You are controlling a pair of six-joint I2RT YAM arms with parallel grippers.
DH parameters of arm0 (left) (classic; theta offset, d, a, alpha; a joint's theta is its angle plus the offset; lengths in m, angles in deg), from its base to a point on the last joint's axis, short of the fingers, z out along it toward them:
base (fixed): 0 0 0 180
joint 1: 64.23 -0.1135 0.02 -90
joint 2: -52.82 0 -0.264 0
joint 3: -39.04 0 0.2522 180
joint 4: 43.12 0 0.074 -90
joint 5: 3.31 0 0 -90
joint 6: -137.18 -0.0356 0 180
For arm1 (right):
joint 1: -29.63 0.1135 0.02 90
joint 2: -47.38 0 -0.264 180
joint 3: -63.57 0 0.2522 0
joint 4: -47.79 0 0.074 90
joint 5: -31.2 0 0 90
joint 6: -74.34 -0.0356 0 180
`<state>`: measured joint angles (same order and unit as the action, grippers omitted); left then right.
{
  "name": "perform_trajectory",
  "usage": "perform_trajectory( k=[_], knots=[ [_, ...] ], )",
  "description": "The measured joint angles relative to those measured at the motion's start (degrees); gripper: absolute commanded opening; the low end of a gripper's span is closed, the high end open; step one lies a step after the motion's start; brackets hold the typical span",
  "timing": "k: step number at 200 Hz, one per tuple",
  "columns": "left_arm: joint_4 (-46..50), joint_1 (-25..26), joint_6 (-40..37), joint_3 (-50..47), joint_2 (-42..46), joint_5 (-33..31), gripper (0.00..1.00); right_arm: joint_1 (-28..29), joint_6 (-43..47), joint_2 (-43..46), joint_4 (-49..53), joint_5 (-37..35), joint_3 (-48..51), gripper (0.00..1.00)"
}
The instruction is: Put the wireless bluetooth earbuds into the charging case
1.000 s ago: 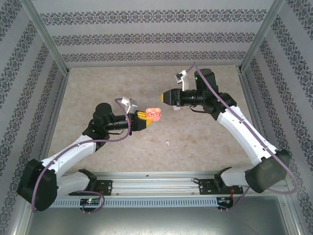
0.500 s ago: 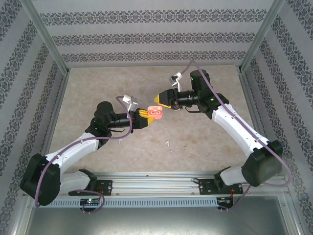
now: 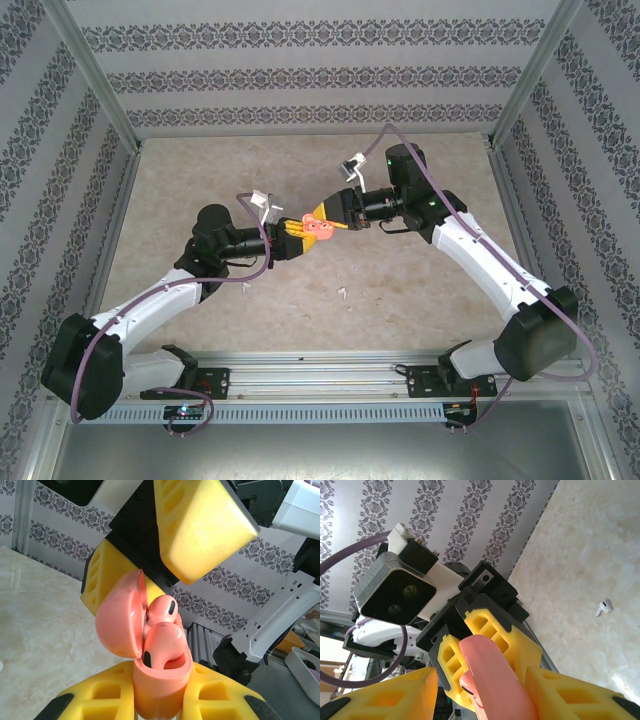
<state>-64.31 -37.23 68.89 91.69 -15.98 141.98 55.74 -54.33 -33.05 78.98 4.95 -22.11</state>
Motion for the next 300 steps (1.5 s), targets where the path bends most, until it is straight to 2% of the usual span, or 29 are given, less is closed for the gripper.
perform_trajectory(
  k=[90, 135, 156, 190, 221, 260, 300],
  knots=[
    [4.1, 0.7, 1.1, 1.0, 1.4, -0.6, 0.00, 0.0, 12.8, 3.1, 5.9, -1.6, -1.8, 0.49],
    [10.6, 0.6, 1.3, 1.0, 1.8, -5.0, 0.00, 0.0, 20.0, 10.0, 9.8, -3.7, -3.5, 0.52],
    [11.7, 0.6, 1.3, 1.0, 1.8, -6.1, 0.00, 0.0, 22.6, 11.9, 12.0, -9.3, -4.0, 0.53],
    [16.0, 0.2, 1.0, 1.2, 1.8, -9.5, 0.00, -0.6, 23.8, 11.4, 17.2, -23.8, -4.1, 0.58],
    [21.7, -3.5, 1.1, 3.3, 0.3, -12.9, 0.00, -4.2, 22.3, 8.1, 21.4, -33.5, -3.9, 0.58],
    [23.7, -12.1, 4.3, 7.5, -9.1, -15.4, 0.00, -8.0, 20.4, -0.6, 24.9, -41.3, -1.9, 0.59],
    [25.9, -16.6, 5.6, 12.9, -22.7, -16.0, 0.01, -8.1, 19.9, -11.2, 26.6, -47.0, -2.6, 0.62]
  ],
)
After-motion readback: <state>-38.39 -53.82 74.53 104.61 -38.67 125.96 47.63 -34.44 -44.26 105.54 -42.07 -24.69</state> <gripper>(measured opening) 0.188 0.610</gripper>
